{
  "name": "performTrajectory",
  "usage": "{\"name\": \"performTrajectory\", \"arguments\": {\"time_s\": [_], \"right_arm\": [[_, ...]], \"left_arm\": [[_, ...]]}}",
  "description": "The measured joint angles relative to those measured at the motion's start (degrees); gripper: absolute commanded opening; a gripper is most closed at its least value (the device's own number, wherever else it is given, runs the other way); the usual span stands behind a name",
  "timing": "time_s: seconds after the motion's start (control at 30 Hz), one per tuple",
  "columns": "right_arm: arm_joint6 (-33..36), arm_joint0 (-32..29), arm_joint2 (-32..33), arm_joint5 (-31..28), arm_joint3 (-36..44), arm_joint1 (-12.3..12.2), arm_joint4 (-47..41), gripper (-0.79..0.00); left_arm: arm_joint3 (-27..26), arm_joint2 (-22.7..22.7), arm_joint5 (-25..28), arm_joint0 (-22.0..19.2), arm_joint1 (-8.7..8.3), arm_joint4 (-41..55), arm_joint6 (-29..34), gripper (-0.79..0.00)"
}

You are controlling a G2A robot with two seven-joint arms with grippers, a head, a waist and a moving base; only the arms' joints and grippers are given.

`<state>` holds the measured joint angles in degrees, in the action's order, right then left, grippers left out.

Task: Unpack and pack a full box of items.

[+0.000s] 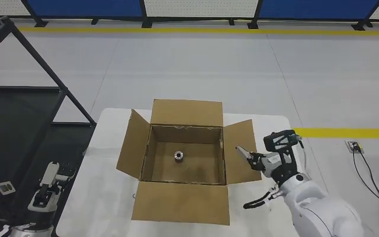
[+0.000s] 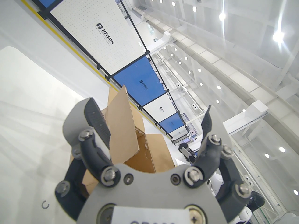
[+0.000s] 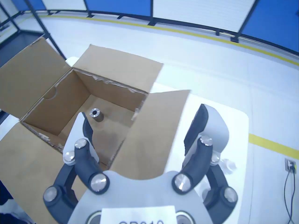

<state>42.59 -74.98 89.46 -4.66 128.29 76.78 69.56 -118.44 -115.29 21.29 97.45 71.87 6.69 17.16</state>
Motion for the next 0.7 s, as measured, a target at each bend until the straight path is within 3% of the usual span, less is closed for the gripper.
{"name": "performTrajectory", "arguments": {"time_s": [0.17,0.33,0.43,0.7], "right_arm": [[-3.1,-9.5,11.5,2.2,0.9,-0.3,-4.4,0.0],[-2.2,-13.1,17.6,-0.1,-5.7,-0.7,-10.0,0.0],[-1.2,-12.5,18.9,-2.3,-11.5,-1.0,-12.1,0.0],[4.1,-3.8,17.4,-5.1,-28.3,-2.2,-11.8,0.0]], "left_arm": [[0.0,0.0,0.0,0.0,0.0,0.0,0.0,0.0],[0.0,0.0,0.0,0.0,0.0,0.0,0.0,0.0],[0.0,0.0,0.0,0.0,0.0,0.0,0.0,0.0],[0.0,0.0,0.0,0.0,0.0,0.0,0.0,0.0]]}}
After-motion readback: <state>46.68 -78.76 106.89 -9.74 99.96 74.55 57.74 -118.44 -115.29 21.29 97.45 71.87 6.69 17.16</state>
